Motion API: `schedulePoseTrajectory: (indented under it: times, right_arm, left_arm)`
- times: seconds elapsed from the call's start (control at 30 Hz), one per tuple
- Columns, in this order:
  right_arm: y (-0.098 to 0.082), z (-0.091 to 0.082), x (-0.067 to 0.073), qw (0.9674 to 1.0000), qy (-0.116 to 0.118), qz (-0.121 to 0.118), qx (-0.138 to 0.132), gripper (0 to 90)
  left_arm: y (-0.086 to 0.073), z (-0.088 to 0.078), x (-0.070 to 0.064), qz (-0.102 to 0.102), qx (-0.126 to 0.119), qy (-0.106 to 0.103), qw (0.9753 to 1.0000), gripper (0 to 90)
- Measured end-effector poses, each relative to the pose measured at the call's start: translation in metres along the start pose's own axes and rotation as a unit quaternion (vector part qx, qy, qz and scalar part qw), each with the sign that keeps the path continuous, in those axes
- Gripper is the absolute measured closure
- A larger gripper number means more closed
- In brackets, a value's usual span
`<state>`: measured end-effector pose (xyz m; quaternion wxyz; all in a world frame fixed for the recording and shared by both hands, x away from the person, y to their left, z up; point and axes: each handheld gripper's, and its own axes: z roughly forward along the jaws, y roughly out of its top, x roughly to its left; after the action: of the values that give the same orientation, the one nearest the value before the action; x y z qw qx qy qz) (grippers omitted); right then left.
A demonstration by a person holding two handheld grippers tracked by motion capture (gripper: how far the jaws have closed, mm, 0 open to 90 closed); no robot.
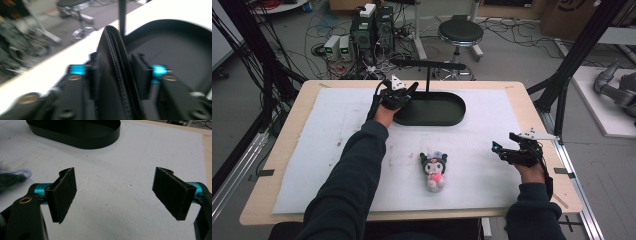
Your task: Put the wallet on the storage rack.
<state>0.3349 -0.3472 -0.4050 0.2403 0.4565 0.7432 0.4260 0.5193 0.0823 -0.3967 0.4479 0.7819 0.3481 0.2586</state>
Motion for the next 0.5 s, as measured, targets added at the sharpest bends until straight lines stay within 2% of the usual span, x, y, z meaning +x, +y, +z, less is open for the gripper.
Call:
schedulePoseTrajectory:
  times: [0.2, 0.33, 0.43, 0.5]
  right_arm:
    - [0.001, -0.001, 0.002, 1.0000, 0.001, -0.003, -0.001, 19.7]
    - [0.001, -0.001, 0.002, 1.0000, 0.002, -0.002, 0.000, 19.8]
    - [0.001, 0.000, 0.002, 1.0000, 0.002, -0.003, 0.000, 19.7]
    - [0.000, 0.000, 0.002, 1.0000, 0.003, -0.002, 0.000, 19.8]
  left_arm:
    - [-0.002, 0.003, -0.002, -0.044, -0.006, -0.033, 0.9985, 52.5]
    - [-0.004, 0.008, -0.005, -0.050, 0.002, -0.044, 0.9978, 50.1]
    - [-0.006, 0.015, -0.009, -0.042, 0.017, -0.033, 0.9984, 47.0]
    - [-0.009, 0.018, -0.010, -0.050, 0.023, -0.031, 0.9980, 44.1]
